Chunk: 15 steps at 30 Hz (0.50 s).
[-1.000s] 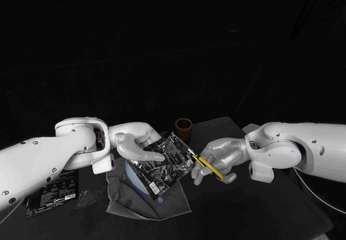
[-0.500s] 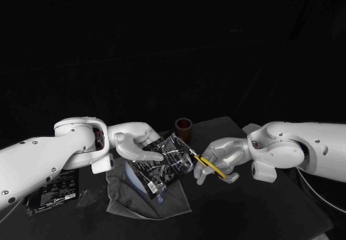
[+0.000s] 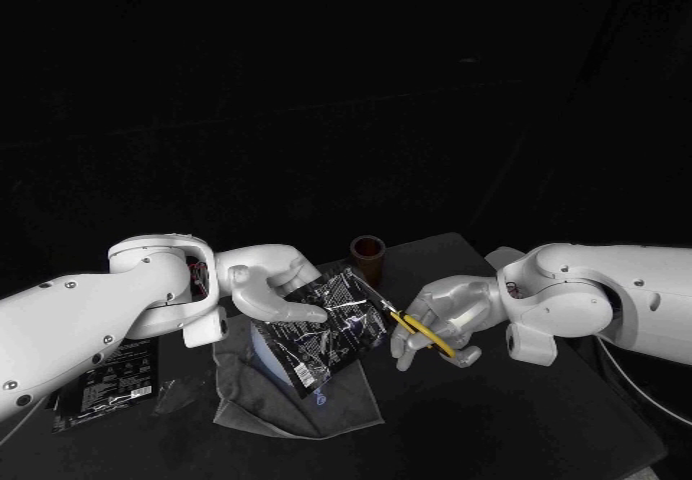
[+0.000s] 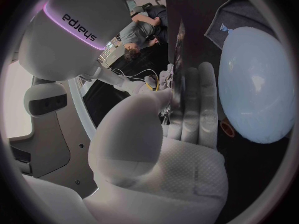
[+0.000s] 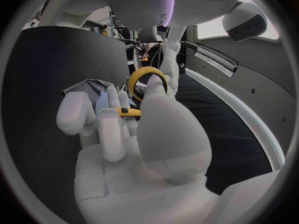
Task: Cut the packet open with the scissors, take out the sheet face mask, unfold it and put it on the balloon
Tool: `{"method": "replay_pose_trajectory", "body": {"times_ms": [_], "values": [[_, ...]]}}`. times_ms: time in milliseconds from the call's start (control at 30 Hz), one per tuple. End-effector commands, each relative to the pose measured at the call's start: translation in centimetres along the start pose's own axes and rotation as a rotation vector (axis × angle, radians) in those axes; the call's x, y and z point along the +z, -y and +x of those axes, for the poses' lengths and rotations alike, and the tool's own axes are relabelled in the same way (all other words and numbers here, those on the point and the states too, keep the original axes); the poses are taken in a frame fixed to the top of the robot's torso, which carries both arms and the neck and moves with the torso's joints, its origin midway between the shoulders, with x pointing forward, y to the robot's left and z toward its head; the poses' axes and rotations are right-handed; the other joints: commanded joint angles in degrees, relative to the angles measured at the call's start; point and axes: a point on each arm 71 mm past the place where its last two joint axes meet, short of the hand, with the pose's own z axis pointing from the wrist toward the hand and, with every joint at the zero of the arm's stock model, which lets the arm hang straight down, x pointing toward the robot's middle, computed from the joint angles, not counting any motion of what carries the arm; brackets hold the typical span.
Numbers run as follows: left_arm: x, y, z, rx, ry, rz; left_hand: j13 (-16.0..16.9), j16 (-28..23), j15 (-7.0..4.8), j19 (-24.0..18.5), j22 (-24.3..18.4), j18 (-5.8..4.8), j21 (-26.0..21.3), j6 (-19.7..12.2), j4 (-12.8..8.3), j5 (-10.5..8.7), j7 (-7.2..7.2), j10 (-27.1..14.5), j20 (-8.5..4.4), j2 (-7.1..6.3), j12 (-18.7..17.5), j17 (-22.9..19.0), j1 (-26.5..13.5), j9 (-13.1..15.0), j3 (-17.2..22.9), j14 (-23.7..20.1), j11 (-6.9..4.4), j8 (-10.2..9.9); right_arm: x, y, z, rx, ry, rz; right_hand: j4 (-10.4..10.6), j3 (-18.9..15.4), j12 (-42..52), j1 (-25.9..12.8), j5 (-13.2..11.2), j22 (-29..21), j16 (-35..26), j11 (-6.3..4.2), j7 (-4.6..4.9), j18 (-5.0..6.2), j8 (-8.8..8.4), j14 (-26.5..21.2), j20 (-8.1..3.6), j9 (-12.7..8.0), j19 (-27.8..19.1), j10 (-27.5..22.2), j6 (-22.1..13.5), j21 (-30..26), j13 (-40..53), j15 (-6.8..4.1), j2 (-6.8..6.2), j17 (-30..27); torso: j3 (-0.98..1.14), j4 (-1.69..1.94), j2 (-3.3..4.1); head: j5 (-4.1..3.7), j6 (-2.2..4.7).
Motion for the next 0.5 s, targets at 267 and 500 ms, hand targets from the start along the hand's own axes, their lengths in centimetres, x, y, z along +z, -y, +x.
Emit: {"method": "replay_pose_trajectory", "body": {"times_ms": [267, 500], "values": [[0.14, 0.31, 0.03, 0.0, -0.004, 0.016, 0.1, 0.3, -0.09, -0.5, 0.1, 0.64, 0.4, 0.4, -2.0, 0.25, -0.03, -0.1, -0.11, 0.18, -0.2, 0.2, 0.3, 4.8, 1.5, -0.3, -0.33, 0.4, 0.26, -0.08, 0.12, -0.01, -0.028, 0.002, -0.1, -0.4, 0.5, 0.3, -0.2, 2.8, -0.3, -0.1, -0.06, 0.66, 0.42, 2.1, 0.03, 0.1, -0.5, 0.5, 0.6, -0.6, -0.2, 0.21, 0.53, 0.1, 0.0, -0.04, -0.01, 0.01, -0.12], [0.1, 0.18, -0.09, 0.001, 0.003, 0.013, 0.1, 0.3, -0.09, -0.5, 0.2, 0.65, 0.5, 0.4, -2.0, 0.25, -0.04, 0.0, -0.11, 0.19, -0.2, 0.2, 0.3, 4.8, 1.5, -0.3, -0.33, 0.4, 0.28, 0.05, 0.23, -0.009, -0.035, 0.009, -0.1, -0.5, 0.5, 0.3, -0.2, 2.8, -0.3, -0.12, -0.08, 0.66, 0.49, 2.1, 0.02, 0.1, -0.6, 0.6, 0.7, -0.6, -0.2, 0.2, 0.56, 0.1, -0.05, -0.06, -0.02, -0.02, -0.18]]}}
